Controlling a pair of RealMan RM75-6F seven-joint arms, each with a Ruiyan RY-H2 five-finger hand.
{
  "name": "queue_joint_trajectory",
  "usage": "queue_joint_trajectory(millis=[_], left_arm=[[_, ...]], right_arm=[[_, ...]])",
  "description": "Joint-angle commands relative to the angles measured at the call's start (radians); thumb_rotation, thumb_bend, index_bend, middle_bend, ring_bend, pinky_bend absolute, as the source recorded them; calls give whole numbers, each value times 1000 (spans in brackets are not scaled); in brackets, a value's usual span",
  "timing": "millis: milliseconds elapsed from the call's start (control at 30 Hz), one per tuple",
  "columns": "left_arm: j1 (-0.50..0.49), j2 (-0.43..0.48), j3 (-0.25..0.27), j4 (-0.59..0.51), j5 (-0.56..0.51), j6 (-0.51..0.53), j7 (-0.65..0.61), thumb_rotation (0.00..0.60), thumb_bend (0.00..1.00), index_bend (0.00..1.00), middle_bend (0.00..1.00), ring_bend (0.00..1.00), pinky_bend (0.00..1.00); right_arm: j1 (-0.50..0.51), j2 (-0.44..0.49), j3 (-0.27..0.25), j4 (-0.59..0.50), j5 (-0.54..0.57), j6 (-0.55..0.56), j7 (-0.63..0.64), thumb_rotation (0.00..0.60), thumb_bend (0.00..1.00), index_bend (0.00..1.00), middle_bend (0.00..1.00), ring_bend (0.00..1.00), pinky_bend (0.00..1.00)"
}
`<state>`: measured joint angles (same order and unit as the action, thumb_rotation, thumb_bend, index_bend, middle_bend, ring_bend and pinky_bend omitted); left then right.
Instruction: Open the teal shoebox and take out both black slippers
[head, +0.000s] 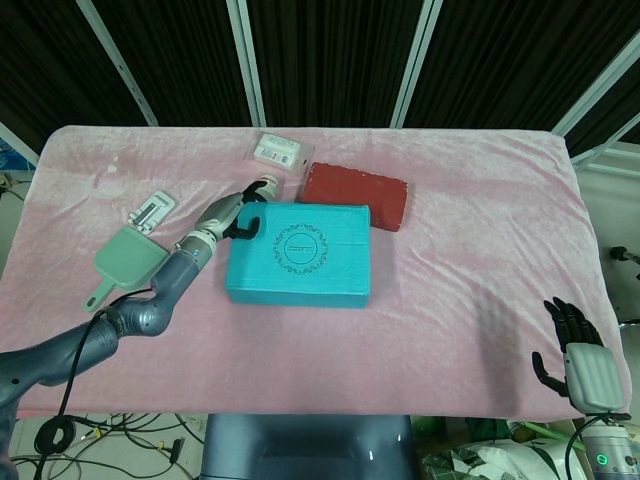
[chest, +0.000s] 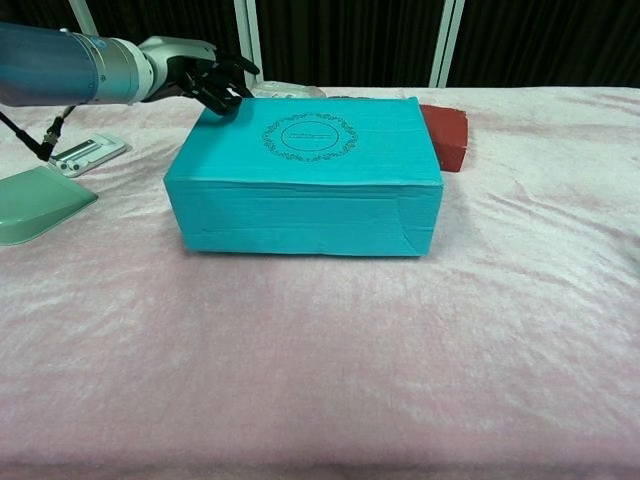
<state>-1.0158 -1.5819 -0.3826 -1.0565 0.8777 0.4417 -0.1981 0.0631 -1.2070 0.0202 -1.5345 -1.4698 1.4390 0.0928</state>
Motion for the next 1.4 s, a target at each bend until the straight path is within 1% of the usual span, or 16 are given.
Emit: queue_joint_trajectory(millis=[33, 100, 200, 333, 367, 433, 500, 567, 600, 667, 733, 867, 1000, 1067, 1167, 1400], left_arm=[[28, 25, 0, -44, 46, 15, -30, 600, 626, 0, 275, 242, 172], [46, 47, 7, -80, 70, 25, -40, 600, 628, 0, 296, 270, 188], [74, 89, 25, -144, 109, 31, -50, 600, 627, 0, 310, 286, 203], [103, 134, 47, -209, 141, 60, -46, 600, 618, 0, 298, 259, 218], [110, 143, 52, -223, 145, 72, -42, 600, 587, 0, 286, 234, 224], [121, 157, 58, -246, 153, 103, -31, 600, 480, 0, 270, 197, 232], [140, 157, 65, -266, 188, 198, 12, 600, 325, 3, 251, 167, 233], [169, 138, 80, -275, 253, 352, 92, 600, 231, 6, 227, 138, 219], [183, 128, 93, -276, 286, 423, 137, 600, 193, 8, 213, 122, 201], [206, 111, 122, -267, 359, 546, 233, 600, 150, 10, 192, 101, 171], [226, 99, 158, -255, 427, 627, 301, 600, 129, 11, 170, 86, 153], [250, 76, 230, -189, 545, 707, 341, 600, 106, 21, 160, 73, 138], [263, 22, 277, -80, 635, 770, 290, 600, 106, 48, 167, 73, 138], [268, -20, 302, 3, 679, 803, 245, 600, 106, 53, 174, 74, 138], [273, -73, 325, 102, 708, 820, 197, 600, 106, 52, 180, 74, 138], [275, -166, 348, 275, 735, 828, 102, 600, 106, 59, 188, 74, 138]], right_arm=[[2, -3, 0, 4, -3, -4, 4, 600, 389, 4, 38, 0, 143], [4, -5, 0, 6, -6, -7, 8, 600, 389, 3, 38, 0, 143], [7, -7, 1, 10, -12, -10, 12, 600, 389, 3, 38, 0, 143], [11, -9, 2, 12, -18, -14, 15, 600, 388, 1, 38, 0, 143], [12, -9, 2, 12, -20, -15, 15, 600, 389, 0, 38, 0, 143], [13, -10, 3, 12, -22, -16, 17, 600, 389, 0, 38, 0, 143], [13, -11, 3, 12, -24, -15, 18, 600, 389, 0, 38, 0, 143], [12, -13, 3, 13, -26, -11, 21, 600, 389, 0, 38, 0, 143], [11, -14, 3, 14, -26, -10, 22, 600, 388, 0, 38, 0, 143], [9, -15, 3, 17, -25, -10, 25, 600, 388, 0, 38, 0, 143], [8, -17, 3, 20, -24, -8, 28, 600, 388, 0, 38, 0, 143], [7, -20, 5, 24, -27, -5, 34, 600, 387, 0, 38, 0, 143], [9, -22, 5, 24, -30, -8, 34, 600, 388, 0, 38, 0, 143], [10, -24, 5, 23, -32, -8, 32, 600, 388, 0, 39, 0, 143], [10, -24, 4, 20, -31, -9, 26, 600, 388, 0, 38, 0, 143], [2, -19, 3, 15, -26, -4, 25, 600, 375, 0, 38, 0, 143]])
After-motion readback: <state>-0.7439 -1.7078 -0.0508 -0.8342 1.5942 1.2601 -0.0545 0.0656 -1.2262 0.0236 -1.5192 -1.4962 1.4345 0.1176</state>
